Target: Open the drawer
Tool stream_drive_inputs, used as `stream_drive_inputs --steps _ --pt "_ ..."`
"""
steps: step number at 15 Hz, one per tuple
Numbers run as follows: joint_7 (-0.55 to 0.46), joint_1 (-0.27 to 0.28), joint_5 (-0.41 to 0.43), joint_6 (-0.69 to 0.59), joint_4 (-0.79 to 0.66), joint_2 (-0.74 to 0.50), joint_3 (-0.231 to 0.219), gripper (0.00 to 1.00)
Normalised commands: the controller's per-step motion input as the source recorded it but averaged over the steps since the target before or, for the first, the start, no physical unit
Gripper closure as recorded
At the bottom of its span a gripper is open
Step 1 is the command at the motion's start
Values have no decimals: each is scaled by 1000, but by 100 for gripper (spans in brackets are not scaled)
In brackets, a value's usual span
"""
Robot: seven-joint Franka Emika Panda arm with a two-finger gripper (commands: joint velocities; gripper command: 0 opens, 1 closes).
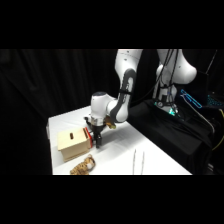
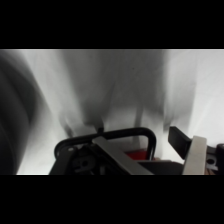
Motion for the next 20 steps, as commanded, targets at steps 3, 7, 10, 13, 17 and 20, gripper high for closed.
stream_drive_inputs --steps 3,7,10,13,17,20 --pt "35 0 -21 217 -545 -365 -5 0" --pt "54 -3 -21 177 -510 -394 -14 0" --pt "65 -10 -18 137 -443 -392 -14 0" --pt "57 -33 -10 116 -382 -372 15 0" --pt "-6 -150 20 65 -272 -259 146 0" --pt "-41 -166 43 43 -277 -260 183 0"
